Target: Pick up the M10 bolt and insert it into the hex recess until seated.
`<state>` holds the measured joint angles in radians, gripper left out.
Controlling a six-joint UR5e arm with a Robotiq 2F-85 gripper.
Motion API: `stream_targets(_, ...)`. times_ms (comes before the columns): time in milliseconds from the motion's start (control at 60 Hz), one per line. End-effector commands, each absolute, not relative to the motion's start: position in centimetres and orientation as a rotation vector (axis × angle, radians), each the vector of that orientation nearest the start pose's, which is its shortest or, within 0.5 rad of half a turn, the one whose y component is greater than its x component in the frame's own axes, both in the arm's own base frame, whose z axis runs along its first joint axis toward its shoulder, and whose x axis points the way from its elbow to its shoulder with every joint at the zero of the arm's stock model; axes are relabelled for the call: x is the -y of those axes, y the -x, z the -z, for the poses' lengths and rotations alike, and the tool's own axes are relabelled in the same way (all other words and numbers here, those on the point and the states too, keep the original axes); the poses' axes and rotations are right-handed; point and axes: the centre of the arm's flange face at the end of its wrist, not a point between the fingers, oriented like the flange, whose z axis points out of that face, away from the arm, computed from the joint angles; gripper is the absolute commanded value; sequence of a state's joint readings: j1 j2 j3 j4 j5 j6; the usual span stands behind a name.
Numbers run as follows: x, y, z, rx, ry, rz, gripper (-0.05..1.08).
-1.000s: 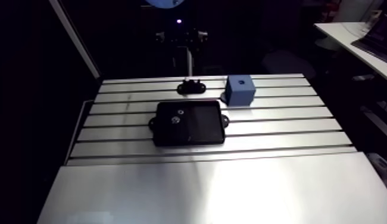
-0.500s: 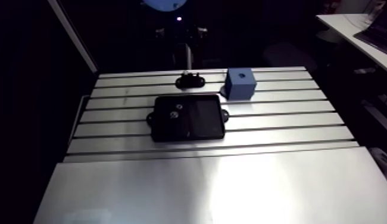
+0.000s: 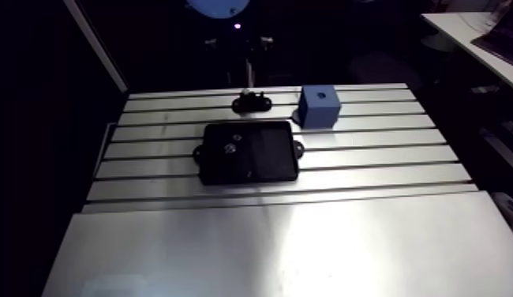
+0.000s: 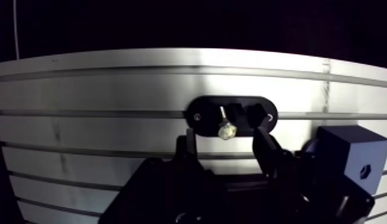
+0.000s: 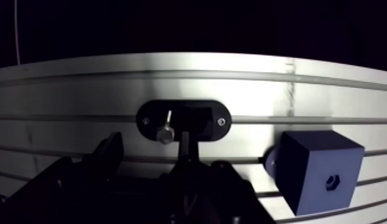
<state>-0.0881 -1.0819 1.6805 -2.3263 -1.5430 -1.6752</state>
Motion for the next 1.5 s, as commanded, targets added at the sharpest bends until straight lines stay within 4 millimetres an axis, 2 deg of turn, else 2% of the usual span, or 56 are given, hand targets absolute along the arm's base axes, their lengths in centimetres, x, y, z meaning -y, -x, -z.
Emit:
stream_targets(17,7.6,64.7,-23.2,-3.308,0.032,0.022,0.41)
stream_targets(717,7.2,64.6,-21.5,-3.293,0.015,0.021,0.44)
stream_targets(1500,7.7,64.7,-21.2,-3.307,0.008,0.001,0.44)
